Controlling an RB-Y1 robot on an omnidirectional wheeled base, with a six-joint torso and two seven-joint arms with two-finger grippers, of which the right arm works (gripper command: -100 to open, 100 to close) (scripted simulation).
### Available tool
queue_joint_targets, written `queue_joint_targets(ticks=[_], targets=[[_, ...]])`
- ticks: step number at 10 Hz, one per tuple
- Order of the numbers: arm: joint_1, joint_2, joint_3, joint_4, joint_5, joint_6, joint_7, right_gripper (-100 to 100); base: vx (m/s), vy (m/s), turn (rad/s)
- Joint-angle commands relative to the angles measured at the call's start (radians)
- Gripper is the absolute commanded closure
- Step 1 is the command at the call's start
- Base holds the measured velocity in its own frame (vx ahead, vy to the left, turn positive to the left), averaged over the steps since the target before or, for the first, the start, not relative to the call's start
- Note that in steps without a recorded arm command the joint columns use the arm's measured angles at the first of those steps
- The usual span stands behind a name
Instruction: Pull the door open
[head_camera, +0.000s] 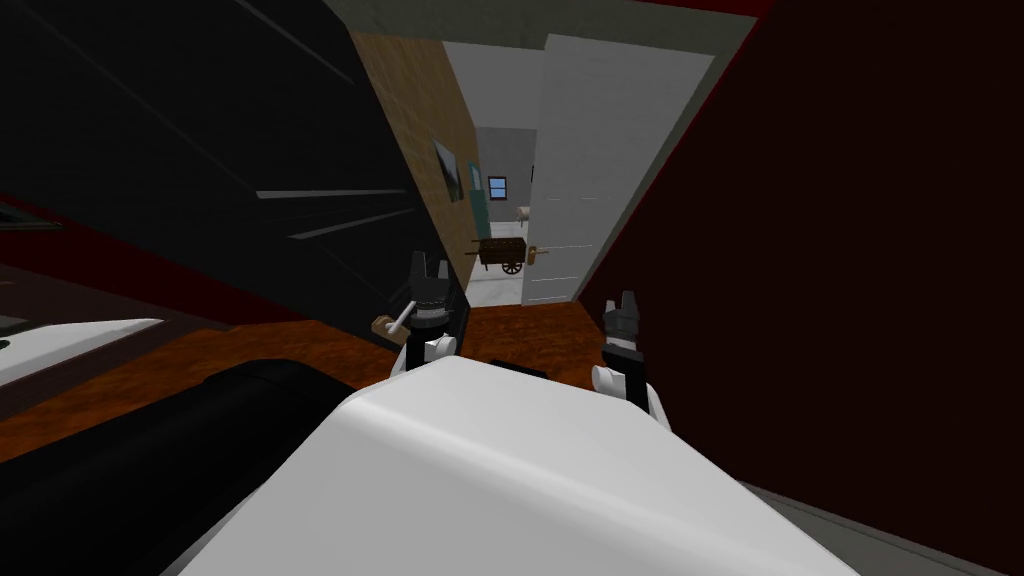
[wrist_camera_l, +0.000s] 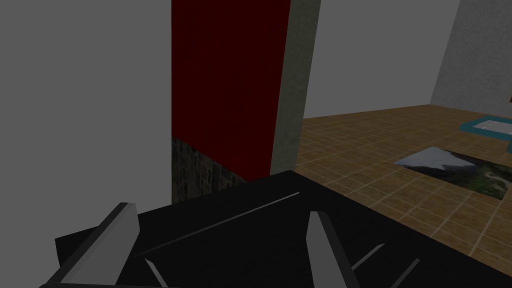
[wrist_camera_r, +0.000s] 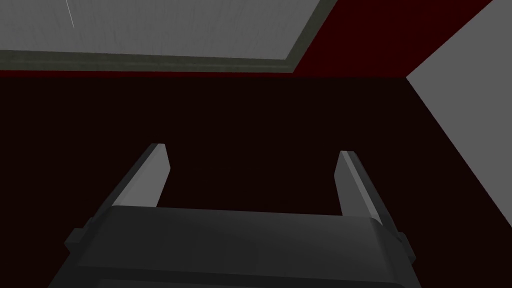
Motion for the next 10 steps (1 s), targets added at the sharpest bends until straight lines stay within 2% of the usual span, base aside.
queue_joint_targets(ticks=[1, 10], targets=[[-0.02, -0.007, 0.001, 0.033, -0.001, 0.004, -0.009, -100, 0.104, 0.018, 0.082], [-0.135, -0.051, 0.009, 0.234, -0.009, 0.018, -0.066, -100, 0.102, 0.01, 0.077]])
